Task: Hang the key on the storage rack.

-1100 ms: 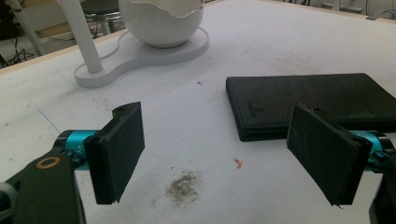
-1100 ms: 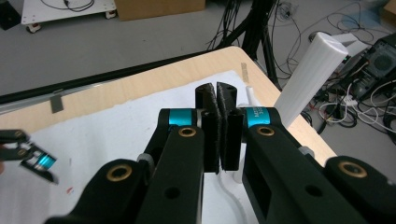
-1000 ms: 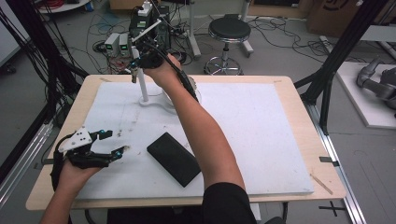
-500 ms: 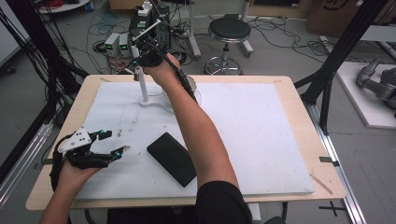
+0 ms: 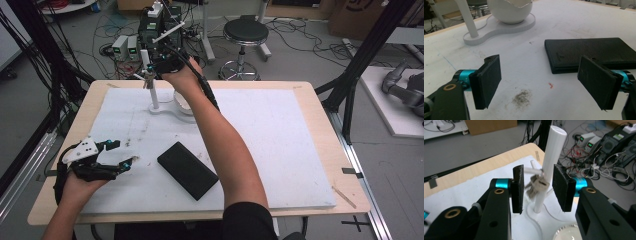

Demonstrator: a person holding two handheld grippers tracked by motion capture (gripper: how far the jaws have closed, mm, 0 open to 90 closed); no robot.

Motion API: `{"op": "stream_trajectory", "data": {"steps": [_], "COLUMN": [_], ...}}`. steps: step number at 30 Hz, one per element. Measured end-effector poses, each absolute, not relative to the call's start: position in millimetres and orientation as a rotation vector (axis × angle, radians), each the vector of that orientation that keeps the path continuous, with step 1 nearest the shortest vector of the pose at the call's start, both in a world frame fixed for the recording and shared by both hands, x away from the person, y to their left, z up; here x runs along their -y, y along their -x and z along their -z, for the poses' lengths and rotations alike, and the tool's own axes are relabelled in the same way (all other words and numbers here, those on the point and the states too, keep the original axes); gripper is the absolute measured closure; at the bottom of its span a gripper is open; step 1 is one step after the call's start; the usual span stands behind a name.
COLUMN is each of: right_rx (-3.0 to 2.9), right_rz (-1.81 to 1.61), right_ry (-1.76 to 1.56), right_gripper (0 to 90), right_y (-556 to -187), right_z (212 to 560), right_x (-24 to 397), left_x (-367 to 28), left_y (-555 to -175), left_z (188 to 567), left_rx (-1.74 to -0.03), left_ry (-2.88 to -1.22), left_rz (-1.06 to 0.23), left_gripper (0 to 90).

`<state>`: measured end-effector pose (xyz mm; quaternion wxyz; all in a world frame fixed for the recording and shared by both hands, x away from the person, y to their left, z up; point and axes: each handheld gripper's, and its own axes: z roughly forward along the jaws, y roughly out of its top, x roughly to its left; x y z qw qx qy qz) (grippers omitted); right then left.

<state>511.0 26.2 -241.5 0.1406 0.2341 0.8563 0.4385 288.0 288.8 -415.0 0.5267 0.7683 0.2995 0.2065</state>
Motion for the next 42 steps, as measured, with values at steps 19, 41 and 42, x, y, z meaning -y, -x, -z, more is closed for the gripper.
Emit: {"op": "stream_trajectory", "data": {"steps": [19, 41, 42], "right_rx": [-2.381, -2.166, -2.153], "right_rz": [-1.294, -1.375, -1.382], "right_ry": [-0.734, -1.031, -1.058], "right_gripper": [41.7, 25.0, 24.4], "right_y": [-444.7, -364.4, -360.4], "right_z": [249.5, 328.9, 337.6], "right_x": [112.5, 264.2, 271.2], "left_x": [-273.7, -274.0, -273.4], "left_y": [-296.4, -317.0, -317.7], "left_z": [414.3, 415.0, 415.2], "left_rx": [-0.698, -0.719, -0.718], "left_ry": [-1.838, -1.810, -1.811], "left_rz": [-0.478, -0.475, -0.474], "left_gripper": [19.0, 17.6, 17.6]}}
